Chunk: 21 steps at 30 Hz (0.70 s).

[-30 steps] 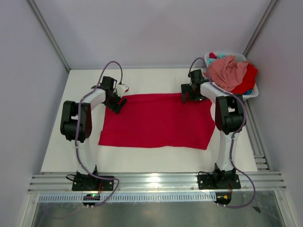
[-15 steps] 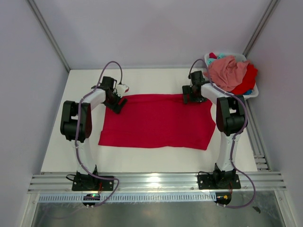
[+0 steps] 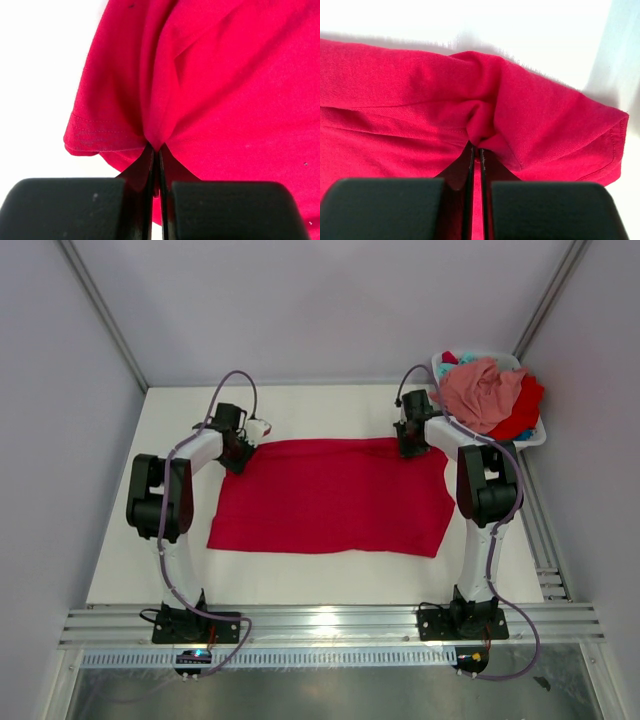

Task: Fold and stack the t-shirts
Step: Fold the tshirt

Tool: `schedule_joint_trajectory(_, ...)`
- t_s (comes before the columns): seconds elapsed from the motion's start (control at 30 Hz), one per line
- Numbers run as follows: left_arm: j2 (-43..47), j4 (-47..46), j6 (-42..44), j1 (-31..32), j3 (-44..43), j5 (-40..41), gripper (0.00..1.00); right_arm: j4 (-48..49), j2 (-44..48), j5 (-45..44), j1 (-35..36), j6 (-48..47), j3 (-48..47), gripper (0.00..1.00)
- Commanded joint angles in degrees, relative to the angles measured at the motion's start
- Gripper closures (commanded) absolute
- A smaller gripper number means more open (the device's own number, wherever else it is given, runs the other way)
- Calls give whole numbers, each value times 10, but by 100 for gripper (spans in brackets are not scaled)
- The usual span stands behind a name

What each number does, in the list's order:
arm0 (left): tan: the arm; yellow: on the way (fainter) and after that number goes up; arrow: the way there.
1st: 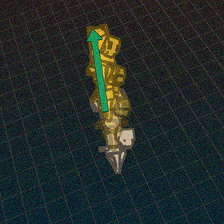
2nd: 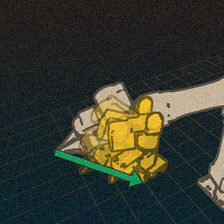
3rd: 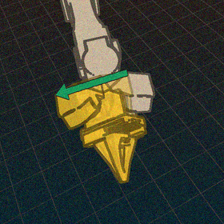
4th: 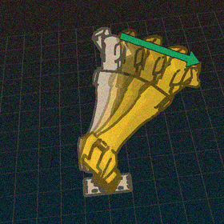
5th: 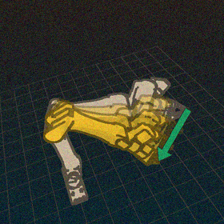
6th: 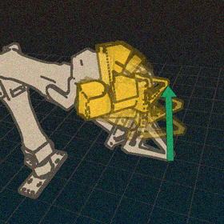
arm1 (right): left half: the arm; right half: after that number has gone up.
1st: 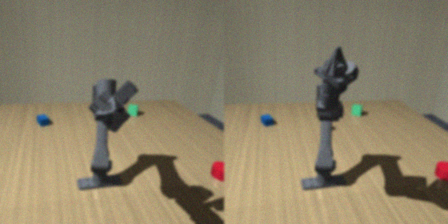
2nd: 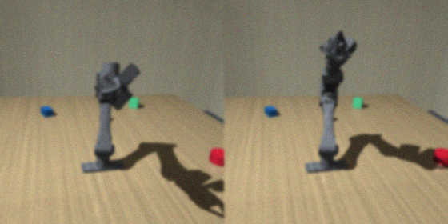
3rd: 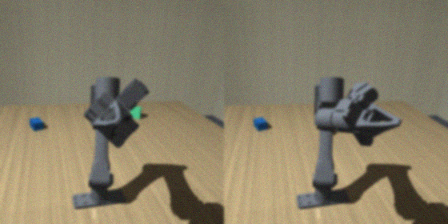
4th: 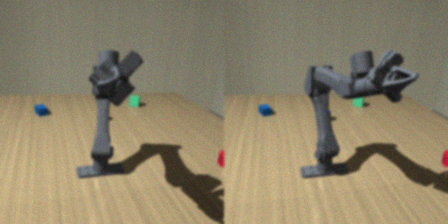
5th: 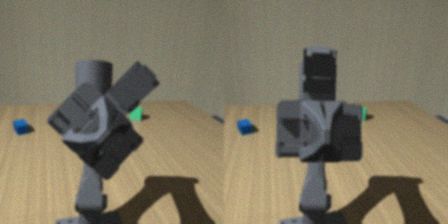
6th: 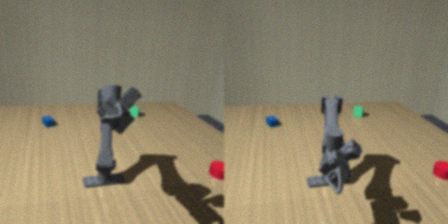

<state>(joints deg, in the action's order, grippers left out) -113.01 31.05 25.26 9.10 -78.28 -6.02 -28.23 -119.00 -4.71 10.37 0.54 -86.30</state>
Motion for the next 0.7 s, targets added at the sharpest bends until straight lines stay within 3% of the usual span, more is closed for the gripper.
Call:
schedule_joint_trajectory(0.0, 23, -23, -16, 0, -3, 10, 100, 21, 17, 5, 2, -20, 4, 97)
schedule_joint_trajectory(0.47, 38, -62, -31, 0, 1, 29, 100, 64, 42, -16, 11, -55, 36, 97)
schedule_joint_trajectory(0.67, 41, -67, -54, 0, -36, 48, 100, 99, 82, -43, 33, -95, 42, 97)
